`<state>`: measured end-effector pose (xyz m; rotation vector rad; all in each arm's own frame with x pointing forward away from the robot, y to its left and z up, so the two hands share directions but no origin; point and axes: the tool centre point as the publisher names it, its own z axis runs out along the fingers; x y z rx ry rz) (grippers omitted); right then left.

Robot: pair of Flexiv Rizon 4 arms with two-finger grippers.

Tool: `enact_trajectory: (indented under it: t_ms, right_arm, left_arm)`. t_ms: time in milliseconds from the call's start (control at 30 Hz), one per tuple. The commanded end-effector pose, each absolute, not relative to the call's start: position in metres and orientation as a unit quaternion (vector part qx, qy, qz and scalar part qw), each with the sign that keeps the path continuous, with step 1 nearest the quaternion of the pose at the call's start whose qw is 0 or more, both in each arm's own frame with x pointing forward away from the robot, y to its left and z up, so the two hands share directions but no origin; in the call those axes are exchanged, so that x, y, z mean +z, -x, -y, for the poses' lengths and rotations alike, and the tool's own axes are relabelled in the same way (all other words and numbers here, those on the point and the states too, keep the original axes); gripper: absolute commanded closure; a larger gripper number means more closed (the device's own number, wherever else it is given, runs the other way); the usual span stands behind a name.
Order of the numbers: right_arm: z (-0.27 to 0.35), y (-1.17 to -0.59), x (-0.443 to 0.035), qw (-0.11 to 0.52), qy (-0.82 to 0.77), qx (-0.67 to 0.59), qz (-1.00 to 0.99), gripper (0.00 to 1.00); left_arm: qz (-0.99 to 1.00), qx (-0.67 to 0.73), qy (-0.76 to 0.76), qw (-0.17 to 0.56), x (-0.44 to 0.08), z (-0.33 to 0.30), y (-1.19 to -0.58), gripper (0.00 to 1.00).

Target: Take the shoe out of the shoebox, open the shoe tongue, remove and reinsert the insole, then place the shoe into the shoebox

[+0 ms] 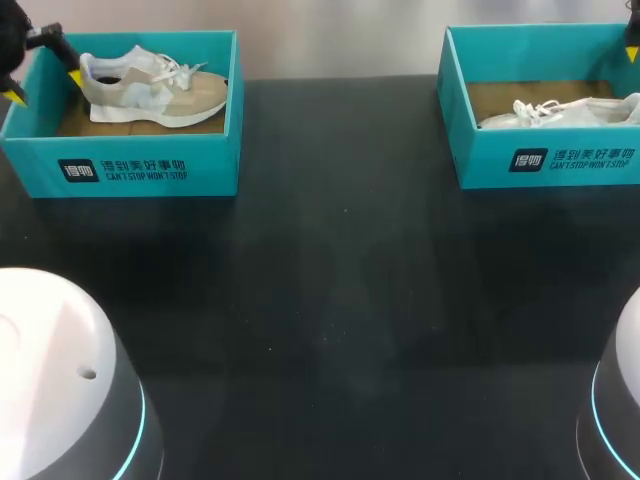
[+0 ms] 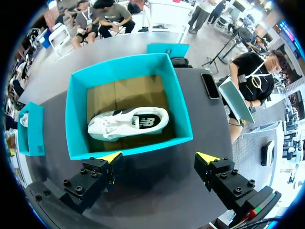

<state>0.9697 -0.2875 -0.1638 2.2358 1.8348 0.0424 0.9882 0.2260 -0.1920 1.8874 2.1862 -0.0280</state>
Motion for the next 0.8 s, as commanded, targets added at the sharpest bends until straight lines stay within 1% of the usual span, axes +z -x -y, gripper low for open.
enact_trajectory:
  t_ms: [33, 467, 600, 800]
  right_arm:
    - [0.287, -0.969, -0.164, 0.125, -0.767, 0.014, -0.629, 0.00]
    - [0.287, -0.969, -0.164, 0.125, -0.767, 0.014, -0.629, 0.00]
    - [0.287, -0.969, -0.164, 0.125, -0.767, 0.014, -0.629, 0.00]
    - [0.287, -0.969, -0.164, 0.125, -0.767, 0.014, -0.629, 0.00]
  left_arm:
    - [-0.700, -0.064, -0.708, 0.067, -0.180, -0.239, -1.051, 0.00]
    - [-0.700, -0.064, -0.708, 0.067, -0.180, -0.239, -1.051, 0.00]
    - [-0.645, -0.045, -0.759, 0.076, -0.185, -0.238, -1.073, 0.00]
    - [-0.635, -0.014, -0.768, 0.077, -0.204, -0.249, -1.122, 0.00]
